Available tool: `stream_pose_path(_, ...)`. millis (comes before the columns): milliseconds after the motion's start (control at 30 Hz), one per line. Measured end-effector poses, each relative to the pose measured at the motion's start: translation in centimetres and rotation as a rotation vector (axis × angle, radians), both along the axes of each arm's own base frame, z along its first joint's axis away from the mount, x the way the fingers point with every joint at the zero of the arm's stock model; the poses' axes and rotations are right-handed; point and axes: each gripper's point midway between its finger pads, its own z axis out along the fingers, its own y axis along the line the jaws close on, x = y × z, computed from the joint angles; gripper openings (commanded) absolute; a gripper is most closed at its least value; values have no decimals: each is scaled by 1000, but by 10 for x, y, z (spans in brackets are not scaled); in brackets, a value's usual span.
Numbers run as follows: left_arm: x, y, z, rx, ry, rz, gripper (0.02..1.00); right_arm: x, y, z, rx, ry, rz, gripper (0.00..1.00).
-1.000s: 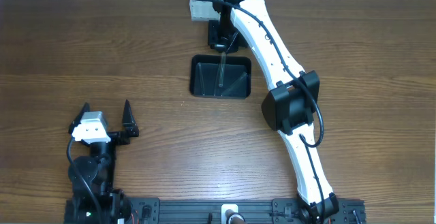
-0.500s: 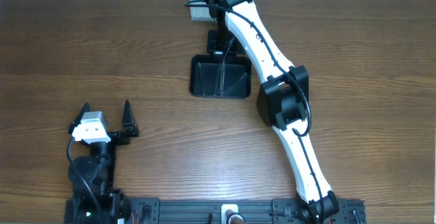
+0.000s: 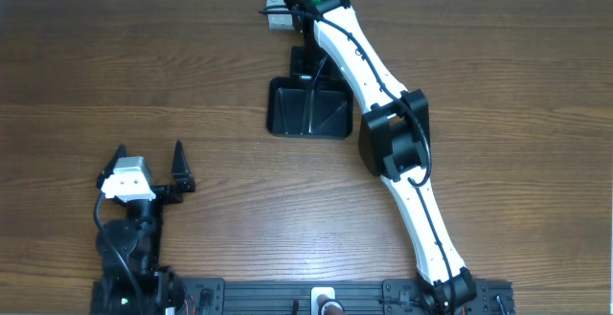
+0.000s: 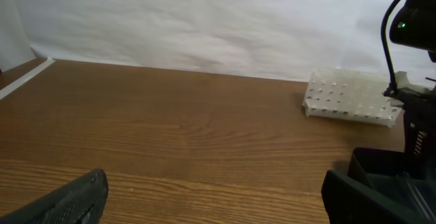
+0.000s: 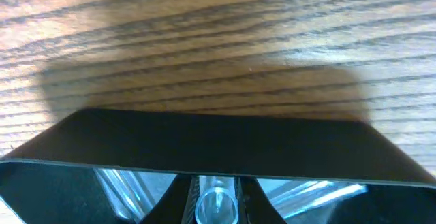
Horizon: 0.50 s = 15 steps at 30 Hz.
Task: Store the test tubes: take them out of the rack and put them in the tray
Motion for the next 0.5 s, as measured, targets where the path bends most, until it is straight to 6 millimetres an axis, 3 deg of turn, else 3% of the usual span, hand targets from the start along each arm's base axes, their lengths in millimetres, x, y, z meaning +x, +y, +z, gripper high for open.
stream_pose_path(67, 0, 0, 0, 0, 0, 0, 998, 1, 1, -2, 2, -5, 0, 290)
stream_pose_path(167, 0, 0, 0, 0, 0, 0, 998, 2, 1, -2, 4, -8, -4, 378)
stream_pose_path(267, 0, 0, 0, 0, 0, 0, 998, 1, 2, -2, 10, -4, -2, 623)
stream_pose_path(500, 0, 0, 0, 0, 0, 0, 998, -5, 12, 0, 69, 33, -8, 720)
